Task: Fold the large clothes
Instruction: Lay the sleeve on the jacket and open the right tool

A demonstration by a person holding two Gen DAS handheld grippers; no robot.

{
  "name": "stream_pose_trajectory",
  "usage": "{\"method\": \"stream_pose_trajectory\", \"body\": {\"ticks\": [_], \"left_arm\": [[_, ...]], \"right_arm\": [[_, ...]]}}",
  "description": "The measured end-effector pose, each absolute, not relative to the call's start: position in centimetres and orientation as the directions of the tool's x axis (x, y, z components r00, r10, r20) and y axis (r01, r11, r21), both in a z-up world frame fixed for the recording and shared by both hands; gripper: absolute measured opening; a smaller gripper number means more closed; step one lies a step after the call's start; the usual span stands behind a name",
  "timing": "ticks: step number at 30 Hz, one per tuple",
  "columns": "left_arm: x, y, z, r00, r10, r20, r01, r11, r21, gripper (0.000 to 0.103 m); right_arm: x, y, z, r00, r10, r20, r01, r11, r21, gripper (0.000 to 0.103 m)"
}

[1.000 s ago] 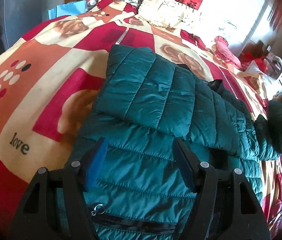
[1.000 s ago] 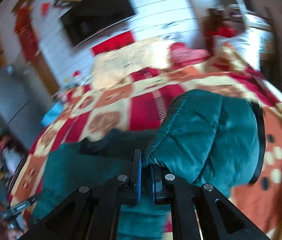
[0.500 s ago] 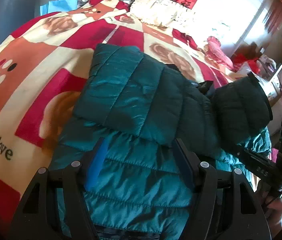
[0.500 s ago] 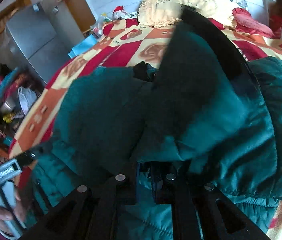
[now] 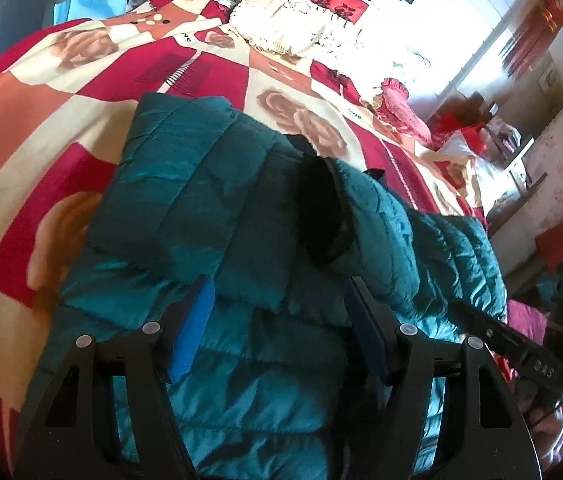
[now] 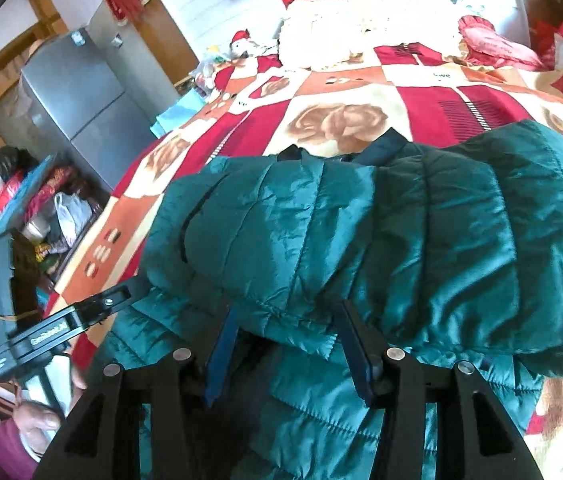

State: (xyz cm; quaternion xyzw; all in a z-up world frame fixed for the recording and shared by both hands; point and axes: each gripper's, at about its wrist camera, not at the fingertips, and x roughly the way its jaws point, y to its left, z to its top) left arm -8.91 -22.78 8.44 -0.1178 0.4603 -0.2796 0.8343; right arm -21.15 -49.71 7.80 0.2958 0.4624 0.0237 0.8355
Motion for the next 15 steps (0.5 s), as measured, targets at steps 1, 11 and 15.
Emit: {"method": "stream_pose_trajectory", "body": {"ticks": [1,11,15], "left_arm": [[-8.8,-23.1,8.6,0.422,-0.576,-0.7,0.358,0.815,-0.456,0.068],[-6.4,-29.8,7.3,0.352,-0.536,-0.767,0.371,0.832,-0.412,0.066],[-6.3,-30.1,8.0,0.358,-0.541,-0.761,0.4,0.825,-0.399,0.04]], "right_arm": [[-21.3,-50.0,8.2,0.575,0.309,-0.757,0.236,0.824,0.515,0.049],[-22.9,-53.7,11.9,0.619,0.199,-0.759,0.3,0.834,0.464,0.049],[-24.2,-55.7,12.8,0.634,0.145,-0.76,0.351,0.821,0.449,0.049]]}}
